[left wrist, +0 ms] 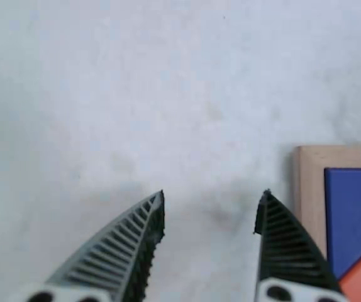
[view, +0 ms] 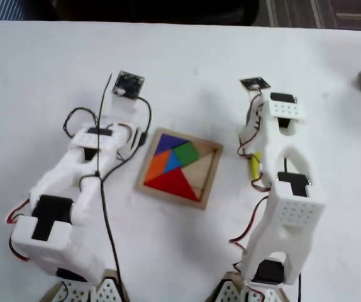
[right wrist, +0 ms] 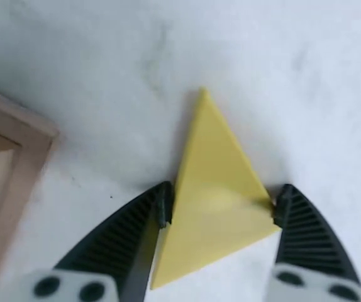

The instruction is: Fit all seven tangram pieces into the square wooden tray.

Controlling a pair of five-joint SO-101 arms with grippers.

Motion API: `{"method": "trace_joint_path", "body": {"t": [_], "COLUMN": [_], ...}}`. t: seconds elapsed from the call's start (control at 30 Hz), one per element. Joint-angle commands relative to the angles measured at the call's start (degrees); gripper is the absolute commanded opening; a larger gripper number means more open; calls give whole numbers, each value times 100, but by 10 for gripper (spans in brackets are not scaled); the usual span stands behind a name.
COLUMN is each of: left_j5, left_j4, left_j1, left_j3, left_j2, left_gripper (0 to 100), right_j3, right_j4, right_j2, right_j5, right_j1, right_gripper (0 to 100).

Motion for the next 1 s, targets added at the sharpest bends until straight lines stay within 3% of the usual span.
{"method": "trace_joint_path", "body": {"t": [0.0, 0.33, 0.53, 0.7, 0.87, 0.97], "left_j5": [-62, -62, -62, -62, -62, -62], "left_j4": [-114, -114, -114, -114, -114, -114], "left_j1": [-13, -13, -13, -13, -13, -13], "left_j3": [-334, -334, -334, -334, -334, -334], "left_j2": [-40, -40, -40, -40, -40, -40], "left_gripper": [241, 241, 241, 241, 241, 241], "right_j3": [-132, -53, 404, 914, 2268, 3024], "right_j4": [330, 637, 602, 365, -409, -831], "right_j2": [-338, -857, -919, -1288, -2607, -3275], "right_j5": [-44, 475, 431, -141, -563, -1187], "right_j1": [365, 1420, 1516, 1262, 1086, 919], "right_gripper": [237, 237, 241, 298, 298, 298]}}
